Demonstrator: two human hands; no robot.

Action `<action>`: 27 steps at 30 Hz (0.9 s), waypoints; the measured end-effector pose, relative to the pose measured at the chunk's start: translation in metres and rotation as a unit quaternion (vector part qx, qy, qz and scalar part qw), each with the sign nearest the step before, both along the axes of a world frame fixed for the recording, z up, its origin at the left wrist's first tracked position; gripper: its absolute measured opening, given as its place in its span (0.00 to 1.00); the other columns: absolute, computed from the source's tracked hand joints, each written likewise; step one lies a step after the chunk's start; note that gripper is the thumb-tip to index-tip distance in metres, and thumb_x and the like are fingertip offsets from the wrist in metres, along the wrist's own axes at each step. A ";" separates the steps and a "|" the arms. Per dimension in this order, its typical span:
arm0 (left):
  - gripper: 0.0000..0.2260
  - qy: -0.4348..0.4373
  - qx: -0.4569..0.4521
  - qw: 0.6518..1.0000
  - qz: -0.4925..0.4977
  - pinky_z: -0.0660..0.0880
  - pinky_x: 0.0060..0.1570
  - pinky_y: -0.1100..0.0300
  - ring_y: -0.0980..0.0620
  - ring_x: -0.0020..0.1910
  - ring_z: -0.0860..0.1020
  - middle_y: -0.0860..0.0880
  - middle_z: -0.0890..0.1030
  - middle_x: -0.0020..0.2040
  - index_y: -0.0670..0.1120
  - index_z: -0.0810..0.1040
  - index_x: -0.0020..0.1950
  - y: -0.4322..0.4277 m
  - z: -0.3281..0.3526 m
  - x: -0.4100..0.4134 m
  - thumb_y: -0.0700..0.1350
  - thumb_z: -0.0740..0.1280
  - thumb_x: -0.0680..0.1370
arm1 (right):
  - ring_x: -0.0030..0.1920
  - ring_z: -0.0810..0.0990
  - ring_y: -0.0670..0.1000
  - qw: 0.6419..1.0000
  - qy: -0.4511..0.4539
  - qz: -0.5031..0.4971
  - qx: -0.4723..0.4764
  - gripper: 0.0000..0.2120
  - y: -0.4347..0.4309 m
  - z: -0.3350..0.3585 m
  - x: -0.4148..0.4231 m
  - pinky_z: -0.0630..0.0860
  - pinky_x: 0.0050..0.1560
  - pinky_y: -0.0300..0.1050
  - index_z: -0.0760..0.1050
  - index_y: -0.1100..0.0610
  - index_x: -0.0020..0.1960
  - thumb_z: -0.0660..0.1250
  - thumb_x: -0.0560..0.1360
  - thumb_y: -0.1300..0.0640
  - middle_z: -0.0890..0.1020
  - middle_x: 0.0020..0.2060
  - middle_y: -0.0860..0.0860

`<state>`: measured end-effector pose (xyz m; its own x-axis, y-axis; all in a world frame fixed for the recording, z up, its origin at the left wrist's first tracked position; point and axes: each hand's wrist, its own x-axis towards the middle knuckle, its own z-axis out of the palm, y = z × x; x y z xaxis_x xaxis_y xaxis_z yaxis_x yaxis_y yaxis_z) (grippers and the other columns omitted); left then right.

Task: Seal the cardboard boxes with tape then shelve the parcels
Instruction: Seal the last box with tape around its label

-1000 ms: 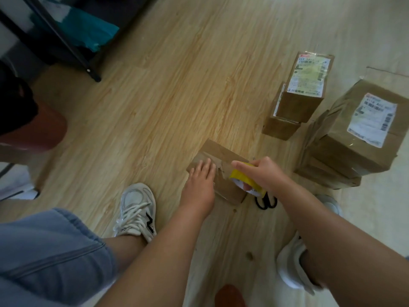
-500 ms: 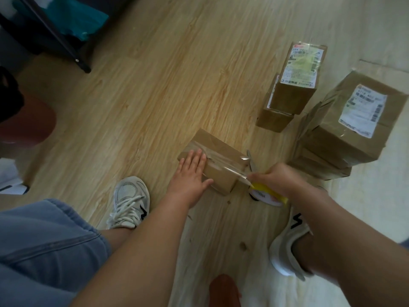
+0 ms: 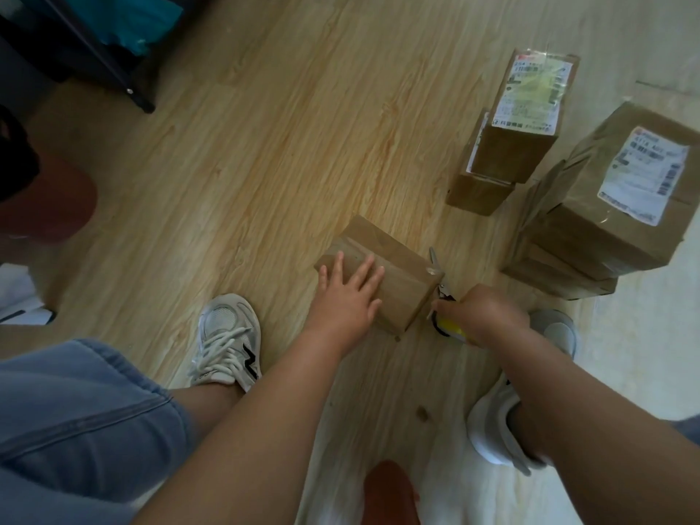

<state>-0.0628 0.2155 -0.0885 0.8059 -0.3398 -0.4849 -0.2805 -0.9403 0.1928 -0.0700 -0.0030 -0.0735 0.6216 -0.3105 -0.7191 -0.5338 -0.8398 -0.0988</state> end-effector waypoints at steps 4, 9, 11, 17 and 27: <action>0.30 0.028 0.036 0.999 0.000 0.43 0.75 0.36 0.40 0.73 0.25 0.56 0.28 0.77 0.56 0.30 0.77 -0.001 -0.015 -0.007 0.64 0.42 0.82 | 0.38 0.82 0.52 1.000 -0.002 -0.002 -0.005 0.24 0.002 -0.008 0.001 0.69 0.34 0.41 0.75 0.55 0.38 0.64 0.75 0.33 0.82 0.36 0.52; 0.35 -0.005 0.100 0.995 -0.028 0.33 0.72 0.34 0.39 0.75 0.28 0.53 0.30 0.77 0.52 0.31 0.77 -0.010 -0.014 -0.008 0.69 0.39 0.78 | 0.43 0.84 0.53 1.000 -0.014 0.001 -0.021 0.24 0.004 -0.016 0.000 0.73 0.38 0.42 0.77 0.53 0.46 0.62 0.75 0.32 0.82 0.40 0.51; 0.35 -0.021 0.123 0.991 -0.040 0.32 0.72 0.34 0.41 0.76 0.30 0.50 0.32 0.78 0.49 0.33 0.78 -0.014 -0.011 -0.006 0.68 0.39 0.79 | 0.43 0.84 0.53 1.000 -0.011 0.006 -0.027 0.24 0.005 -0.017 0.002 0.73 0.38 0.42 0.77 0.53 0.46 0.62 0.75 0.32 0.83 0.41 0.51; 0.26 -0.034 0.013 0.999 -0.028 0.37 0.76 0.50 0.43 0.79 0.36 0.45 0.37 0.80 0.45 0.40 0.81 -0.039 -0.008 -0.020 0.51 0.45 0.86 | 0.43 0.83 0.53 1.000 0.003 0.014 -0.027 0.23 0.008 -0.016 0.004 0.72 0.38 0.43 0.74 0.52 0.42 0.61 0.76 0.32 0.83 0.41 0.51; 0.41 -0.012 0.050 0.998 -0.046 0.39 0.74 0.35 0.40 0.78 0.35 0.48 0.34 0.80 0.50 0.35 0.79 -0.040 -0.012 -0.027 0.61 0.60 0.80 | 0.44 0.81 0.53 1.000 0.001 -0.007 -0.012 0.23 0.009 -0.012 0.003 0.70 0.36 0.43 0.71 0.52 0.39 0.62 0.76 0.33 0.80 0.40 0.51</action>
